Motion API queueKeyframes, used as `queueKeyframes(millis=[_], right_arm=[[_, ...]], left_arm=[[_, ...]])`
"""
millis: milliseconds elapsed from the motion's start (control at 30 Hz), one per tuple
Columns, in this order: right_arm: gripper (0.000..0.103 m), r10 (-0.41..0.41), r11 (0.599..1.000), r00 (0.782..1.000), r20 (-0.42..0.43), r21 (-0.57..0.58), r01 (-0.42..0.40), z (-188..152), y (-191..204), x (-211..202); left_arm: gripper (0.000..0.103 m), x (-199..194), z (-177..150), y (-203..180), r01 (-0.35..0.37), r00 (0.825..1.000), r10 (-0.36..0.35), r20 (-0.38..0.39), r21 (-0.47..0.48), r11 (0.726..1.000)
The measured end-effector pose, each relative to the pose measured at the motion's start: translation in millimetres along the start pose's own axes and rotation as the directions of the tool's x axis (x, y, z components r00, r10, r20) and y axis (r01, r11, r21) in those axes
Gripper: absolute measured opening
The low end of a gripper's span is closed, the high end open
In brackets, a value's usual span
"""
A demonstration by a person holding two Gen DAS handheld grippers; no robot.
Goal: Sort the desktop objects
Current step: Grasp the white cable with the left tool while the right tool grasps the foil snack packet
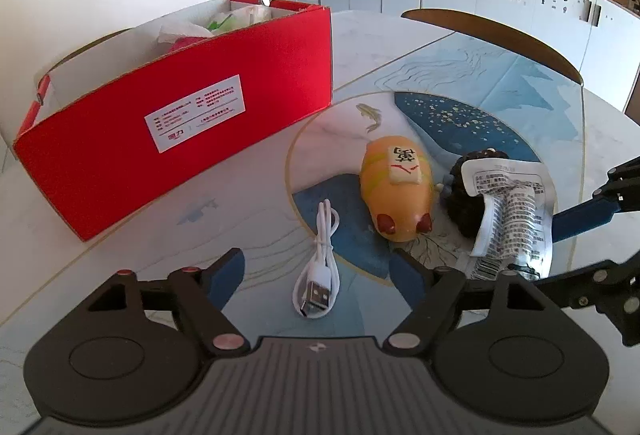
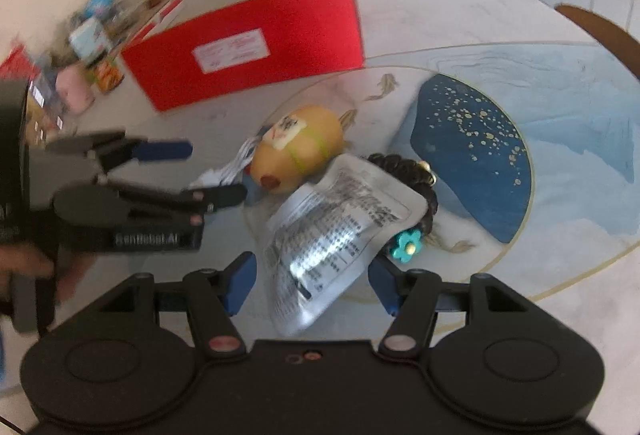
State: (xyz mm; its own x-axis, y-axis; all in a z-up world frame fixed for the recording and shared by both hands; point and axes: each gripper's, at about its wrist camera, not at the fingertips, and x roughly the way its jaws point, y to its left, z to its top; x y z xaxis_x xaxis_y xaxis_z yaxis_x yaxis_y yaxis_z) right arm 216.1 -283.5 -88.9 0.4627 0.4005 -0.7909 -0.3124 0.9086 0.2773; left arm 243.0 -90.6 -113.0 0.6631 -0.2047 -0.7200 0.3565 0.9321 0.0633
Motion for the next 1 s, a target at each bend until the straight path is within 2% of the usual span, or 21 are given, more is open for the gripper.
queueKeyframes(millis=[67, 200, 300, 433, 500, 900, 933, 967, 1000], right_arm=[[0.103, 0.01, 0.998, 1.0, -0.003, 0.057, -0.01, 4, -6, 3], [0.103, 0.02, 0.992, 1.0, -0.008, 0.123, -0.019, 5, -13, 6], [0.103, 0.022, 0.993, 1.0, -0.007, 0.116, -0.021, 3, -11, 5], [0.103, 0.035, 0.995, 0.999, 0.009, 0.09, -0.036, 0, -5, -2], [0.103, 0.035, 0.997, 0.999, 0.026, 0.066, -0.036, -1, -2, -7], [0.103, 0.028, 1.0, 0.994, 0.106, -0.016, -0.026, -6, 18, -29], [0.099, 0.025, 0.999, 0.993, 0.111, -0.024, -0.023, -7, 21, -31], [0.052, 0.023, 0.999, 0.993, 0.117, -0.031, -0.02, -8, 24, -33], [0.022, 0.022, 0.999, 0.992, 0.124, -0.037, -0.017, -9, 26, -36]], left_arm=[[0.076, 3, 1, 1, 0.005, 1.0, -0.005, -0.005, 0.002, 1.0], [0.057, 8, 2, 1, 0.015, 1.0, -0.015, -0.02, 0.007, 1.0], [0.041, 11, 0, 2, 0.032, 0.999, -0.032, -0.026, 0.004, 0.999], [0.03, 10, 0, -1, 0.047, 0.999, -0.047, -0.026, 0.001, 0.999], [0.018, 9, 0, -2, 0.05, 0.998, -0.05, -0.028, -0.001, 0.999], [0.017, -15, -12, 0, 0.076, 0.997, -0.077, -0.008, -0.09, 0.993], [0.017, -19, -15, -1, 0.078, 0.997, -0.078, -0.003, -0.095, 0.992], [0.016, -24, -17, 0, 0.082, 0.997, -0.082, 0.002, -0.101, 0.992], [0.015, -28, -19, -1, 0.084, 0.996, -0.084, 0.006, -0.106, 0.991]])
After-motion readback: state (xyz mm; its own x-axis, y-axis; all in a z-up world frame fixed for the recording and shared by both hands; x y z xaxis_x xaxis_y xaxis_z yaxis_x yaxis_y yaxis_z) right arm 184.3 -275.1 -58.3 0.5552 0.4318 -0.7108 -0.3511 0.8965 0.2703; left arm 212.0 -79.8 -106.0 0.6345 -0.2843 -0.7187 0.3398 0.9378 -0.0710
